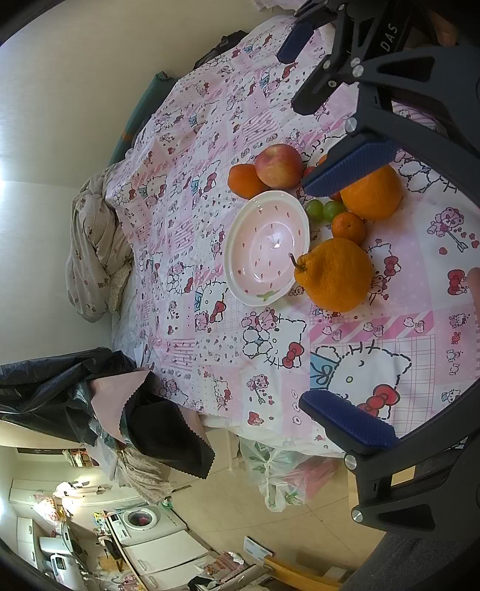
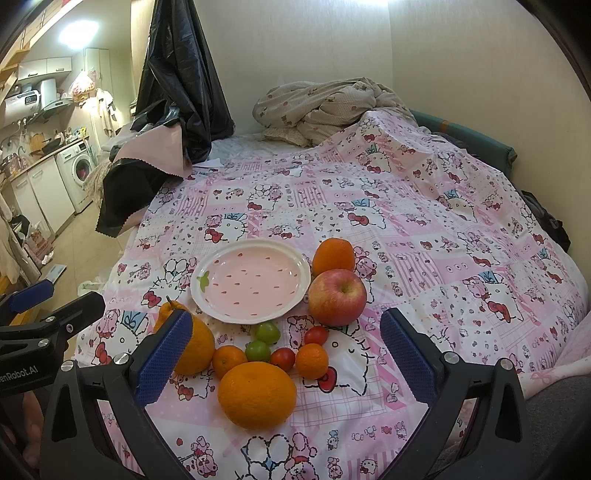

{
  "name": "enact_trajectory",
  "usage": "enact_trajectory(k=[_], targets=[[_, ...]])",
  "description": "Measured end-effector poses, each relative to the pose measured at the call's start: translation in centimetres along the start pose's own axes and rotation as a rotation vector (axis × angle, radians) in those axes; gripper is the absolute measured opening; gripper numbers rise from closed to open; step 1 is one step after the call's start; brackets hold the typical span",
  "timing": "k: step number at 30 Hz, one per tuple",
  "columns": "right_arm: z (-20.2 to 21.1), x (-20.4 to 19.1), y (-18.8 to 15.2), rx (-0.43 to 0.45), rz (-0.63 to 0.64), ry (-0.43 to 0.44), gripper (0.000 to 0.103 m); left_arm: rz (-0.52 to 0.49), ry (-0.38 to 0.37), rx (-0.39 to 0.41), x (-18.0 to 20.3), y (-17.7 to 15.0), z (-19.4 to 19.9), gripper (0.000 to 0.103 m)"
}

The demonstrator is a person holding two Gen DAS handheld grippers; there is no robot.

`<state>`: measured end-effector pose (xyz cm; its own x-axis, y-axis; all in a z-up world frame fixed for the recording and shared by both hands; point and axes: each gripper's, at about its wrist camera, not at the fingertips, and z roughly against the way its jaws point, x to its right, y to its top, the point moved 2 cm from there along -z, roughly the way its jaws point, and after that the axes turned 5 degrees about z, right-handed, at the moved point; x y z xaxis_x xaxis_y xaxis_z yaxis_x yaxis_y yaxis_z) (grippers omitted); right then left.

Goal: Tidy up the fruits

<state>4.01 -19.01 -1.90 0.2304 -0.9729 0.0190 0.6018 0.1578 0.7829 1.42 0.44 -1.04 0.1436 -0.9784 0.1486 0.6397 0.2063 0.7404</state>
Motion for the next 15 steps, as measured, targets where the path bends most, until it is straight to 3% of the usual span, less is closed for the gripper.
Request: enact_trajectory(k=[15], targets=[[-0.29, 0.02, -0.26, -0.005, 0.001, -0.005, 0.103, -0.013, -0.002, 0.006, 0.24, -0.06, -0.17, 0.103]])
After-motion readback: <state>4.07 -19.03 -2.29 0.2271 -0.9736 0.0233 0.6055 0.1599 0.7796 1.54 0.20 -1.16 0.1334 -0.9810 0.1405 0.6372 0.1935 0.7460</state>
